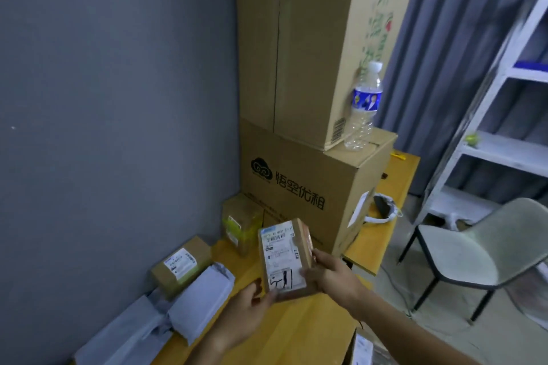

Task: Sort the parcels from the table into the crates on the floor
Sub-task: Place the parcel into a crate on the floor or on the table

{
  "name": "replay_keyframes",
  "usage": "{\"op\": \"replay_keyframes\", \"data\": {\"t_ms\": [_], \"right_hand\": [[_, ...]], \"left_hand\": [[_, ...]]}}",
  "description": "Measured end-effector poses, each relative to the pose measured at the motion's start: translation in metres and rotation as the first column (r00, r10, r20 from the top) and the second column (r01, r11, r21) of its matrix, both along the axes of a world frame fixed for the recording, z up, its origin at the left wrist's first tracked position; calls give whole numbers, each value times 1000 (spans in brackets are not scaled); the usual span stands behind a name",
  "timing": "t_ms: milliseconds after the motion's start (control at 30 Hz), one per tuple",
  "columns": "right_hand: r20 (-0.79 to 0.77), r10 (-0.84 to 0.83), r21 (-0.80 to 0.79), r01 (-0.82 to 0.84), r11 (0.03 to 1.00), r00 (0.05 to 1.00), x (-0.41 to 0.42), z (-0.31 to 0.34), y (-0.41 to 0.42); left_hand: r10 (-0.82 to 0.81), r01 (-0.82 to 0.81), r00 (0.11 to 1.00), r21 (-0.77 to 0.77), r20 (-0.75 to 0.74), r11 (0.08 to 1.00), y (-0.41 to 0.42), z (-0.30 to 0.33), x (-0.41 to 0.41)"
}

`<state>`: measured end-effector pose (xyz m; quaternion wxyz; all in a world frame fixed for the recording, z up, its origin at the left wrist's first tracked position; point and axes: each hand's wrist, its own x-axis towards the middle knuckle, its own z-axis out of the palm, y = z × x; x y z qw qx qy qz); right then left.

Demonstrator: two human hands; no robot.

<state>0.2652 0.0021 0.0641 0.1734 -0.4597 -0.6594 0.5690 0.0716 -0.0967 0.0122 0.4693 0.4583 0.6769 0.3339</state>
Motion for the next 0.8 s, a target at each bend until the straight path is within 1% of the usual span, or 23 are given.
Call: {"op": "replay_keyframes", "data": {"t_ms": [100, 133, 200, 400, 567, 700, 800], "right_hand": [[-93, -42, -26, 40, 999, 995, 9, 22, -25], [-116, -58, -37, 54, 998, 992, 13, 26, -32], [-151, -80, -43, 74, 996, 985, 22, 34, -45], [-240, -102, -26, 98, 995, 966, 52, 55, -65], [-297, -122, -1, 127, 992, 947, 91, 61, -75], [-333, -149, 22, 165, 986, 931, 131, 67, -83], [-356, -171, 40, 197, 980, 919, 171, 71, -90]], "left_hand": [[30, -38, 969, 28, 246, 999, -15, 21, 5], [32, -45, 953, 35, 301, 998, -19, 28, 8], [30, -56, 931, 61, 363, 997, -26, 40, 15], [45, -106, 894, 112, 446, 988, -35, 64, 34], [-14, -89, 875, 190, 484, 978, -36, 77, 66], [-60, -76, 885, 269, 462, 960, -33, 85, 105], [-60, -81, 890, 286, 452, 955, -30, 87, 144]]}}
